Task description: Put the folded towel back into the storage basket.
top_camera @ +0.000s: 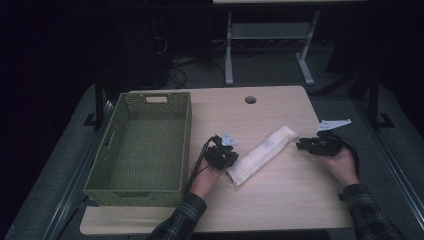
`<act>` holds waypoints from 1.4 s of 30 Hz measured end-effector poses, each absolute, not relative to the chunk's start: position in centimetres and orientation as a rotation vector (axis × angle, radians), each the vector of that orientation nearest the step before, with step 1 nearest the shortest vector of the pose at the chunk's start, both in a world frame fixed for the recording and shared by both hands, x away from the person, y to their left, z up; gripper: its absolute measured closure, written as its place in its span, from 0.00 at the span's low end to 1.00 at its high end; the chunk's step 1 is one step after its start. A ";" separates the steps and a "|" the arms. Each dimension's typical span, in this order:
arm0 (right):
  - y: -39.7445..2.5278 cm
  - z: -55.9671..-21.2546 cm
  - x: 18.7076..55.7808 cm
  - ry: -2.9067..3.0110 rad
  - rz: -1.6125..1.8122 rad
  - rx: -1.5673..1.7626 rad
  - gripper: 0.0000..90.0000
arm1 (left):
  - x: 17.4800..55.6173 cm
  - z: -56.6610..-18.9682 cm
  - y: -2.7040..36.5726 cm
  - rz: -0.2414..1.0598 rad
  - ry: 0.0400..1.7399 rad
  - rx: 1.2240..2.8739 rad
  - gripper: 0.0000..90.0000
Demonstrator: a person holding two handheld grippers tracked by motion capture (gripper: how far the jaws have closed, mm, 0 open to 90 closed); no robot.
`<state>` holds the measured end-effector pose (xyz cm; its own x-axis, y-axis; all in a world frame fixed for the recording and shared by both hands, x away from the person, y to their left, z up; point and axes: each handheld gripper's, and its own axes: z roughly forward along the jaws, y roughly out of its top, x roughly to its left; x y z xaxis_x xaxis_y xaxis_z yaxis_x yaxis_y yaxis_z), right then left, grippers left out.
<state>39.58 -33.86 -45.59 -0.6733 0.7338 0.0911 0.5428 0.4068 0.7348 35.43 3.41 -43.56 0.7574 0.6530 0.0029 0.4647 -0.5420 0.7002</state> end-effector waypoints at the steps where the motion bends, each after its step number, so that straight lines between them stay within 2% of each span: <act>1: -34.0 -45.6 39.3 2.412 1.126 1.131 0.69 | 35.6 -43.7 3.2 0.348 0.841 2.253 0.99; 5: -34.3 -45.5 38.2 2.399 1.117 1.144 0.58 | 36.0 -44.7 2.9 0.349 0.863 2.308 1.00; 12: -34.2 -45.5 38.1 2.393 1.143 1.143 0.48 | 35.7 -45.4 3.0 0.261 0.829 2.354 0.99; 26: -33.7 -46.0 38.5 2.428 1.138 1.109 0.43 | 33.6 -45.7 2.4 0.115 0.678 2.405 1.00; 42: -33.7 -46.1 38.5 2.429 1.134 1.108 0.42 | 30.9 -45.9 -0.9 -0.019 0.447 2.424 0.99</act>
